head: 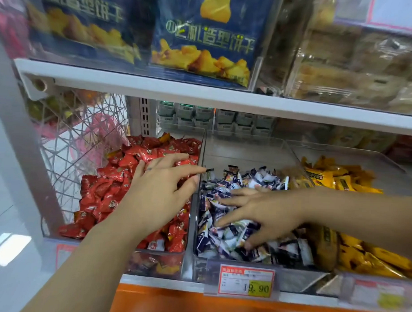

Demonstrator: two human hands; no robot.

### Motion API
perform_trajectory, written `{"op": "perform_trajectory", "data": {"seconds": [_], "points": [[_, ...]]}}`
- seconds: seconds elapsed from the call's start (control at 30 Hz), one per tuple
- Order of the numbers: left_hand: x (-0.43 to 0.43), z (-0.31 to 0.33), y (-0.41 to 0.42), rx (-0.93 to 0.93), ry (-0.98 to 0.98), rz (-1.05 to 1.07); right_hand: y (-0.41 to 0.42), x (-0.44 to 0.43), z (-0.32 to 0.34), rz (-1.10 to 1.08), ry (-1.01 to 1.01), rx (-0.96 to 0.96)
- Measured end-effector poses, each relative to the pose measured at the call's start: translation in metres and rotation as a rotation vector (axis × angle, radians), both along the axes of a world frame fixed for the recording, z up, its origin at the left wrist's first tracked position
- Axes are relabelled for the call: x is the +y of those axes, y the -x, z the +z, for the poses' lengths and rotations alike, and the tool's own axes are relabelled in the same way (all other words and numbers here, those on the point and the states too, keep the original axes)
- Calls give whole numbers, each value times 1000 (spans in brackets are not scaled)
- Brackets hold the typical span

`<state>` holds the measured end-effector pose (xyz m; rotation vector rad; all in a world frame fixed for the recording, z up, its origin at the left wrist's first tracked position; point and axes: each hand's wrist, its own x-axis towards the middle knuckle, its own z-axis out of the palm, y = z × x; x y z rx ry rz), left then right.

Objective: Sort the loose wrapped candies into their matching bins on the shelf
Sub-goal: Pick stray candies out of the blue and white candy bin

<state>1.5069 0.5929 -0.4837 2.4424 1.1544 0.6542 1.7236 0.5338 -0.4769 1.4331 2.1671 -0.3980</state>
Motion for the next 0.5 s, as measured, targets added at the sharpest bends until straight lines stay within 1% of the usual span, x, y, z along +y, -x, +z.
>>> {"op": "perform_trajectory", "data": {"seconds": [0.13, 0.23, 0.37, 0.5], "points": [[1, 0, 1, 10, -10, -9, -8, 37, -8, 41, -75, -107], [2, -1, 1, 8, -11, -11, -13, 57, -11, -9, -105, -144], [3, -2, 1, 7, -18, -10, -22, 75, -9, -96, -147, -88], [3, -1, 0, 3, -17, -12, -24, 66, 9, -196, -160, 70]]}}
